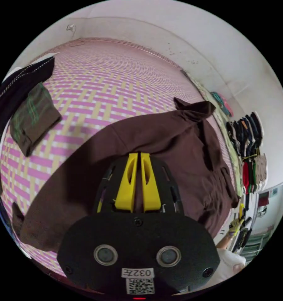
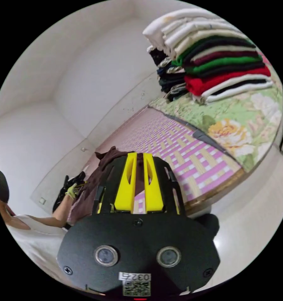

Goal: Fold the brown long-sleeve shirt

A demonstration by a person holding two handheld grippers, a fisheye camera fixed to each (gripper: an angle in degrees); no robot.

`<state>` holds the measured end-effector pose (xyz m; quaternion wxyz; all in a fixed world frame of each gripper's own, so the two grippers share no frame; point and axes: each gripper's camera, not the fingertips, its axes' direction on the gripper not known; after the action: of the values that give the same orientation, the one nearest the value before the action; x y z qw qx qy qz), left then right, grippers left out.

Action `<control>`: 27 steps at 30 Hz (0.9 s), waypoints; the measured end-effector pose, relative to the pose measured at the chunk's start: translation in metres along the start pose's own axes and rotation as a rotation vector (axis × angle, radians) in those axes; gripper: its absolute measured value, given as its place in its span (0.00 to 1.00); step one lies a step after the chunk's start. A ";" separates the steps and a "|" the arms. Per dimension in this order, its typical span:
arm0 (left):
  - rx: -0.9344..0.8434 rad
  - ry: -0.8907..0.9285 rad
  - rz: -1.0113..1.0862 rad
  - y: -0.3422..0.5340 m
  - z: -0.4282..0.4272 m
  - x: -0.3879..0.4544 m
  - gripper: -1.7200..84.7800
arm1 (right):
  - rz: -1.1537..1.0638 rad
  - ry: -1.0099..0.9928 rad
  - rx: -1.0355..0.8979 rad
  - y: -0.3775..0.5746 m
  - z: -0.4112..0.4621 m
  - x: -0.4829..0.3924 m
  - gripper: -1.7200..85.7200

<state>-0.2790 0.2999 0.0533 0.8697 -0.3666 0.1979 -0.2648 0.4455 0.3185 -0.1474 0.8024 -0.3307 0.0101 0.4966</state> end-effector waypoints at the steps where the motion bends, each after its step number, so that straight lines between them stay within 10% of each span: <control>1: 0.005 -0.069 0.017 -0.017 0.005 0.004 0.01 | -0.038 0.001 0.018 0.006 -0.002 -0.011 0.07; 6: 0.098 -0.233 -0.132 -0.049 0.006 0.012 0.01 | -0.236 -0.139 -0.129 0.020 0.046 -0.082 0.07; 9: 0.306 -0.026 -0.050 -0.016 -0.023 0.047 0.02 | -0.458 -0.165 -0.244 0.039 0.093 -0.151 0.08; 16: -0.061 -0.257 0.455 0.088 0.012 0.225 0.01 | -0.995 -0.163 -0.528 0.096 0.273 -0.327 0.10; 20: 0.089 -0.636 0.399 0.121 0.049 0.257 0.01 | -1.265 0.077 -0.666 0.147 0.405 -0.397 0.11; 27: 0.030 -0.575 0.558 0.140 0.079 0.252 0.01 | -1.425 0.225 -0.871 0.198 0.500 -0.417 0.09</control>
<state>0.0048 0.2716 -0.0370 0.9333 -0.3453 0.0346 0.0924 -0.0811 0.3165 0.2840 0.7189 -0.5855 -0.3137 -0.2051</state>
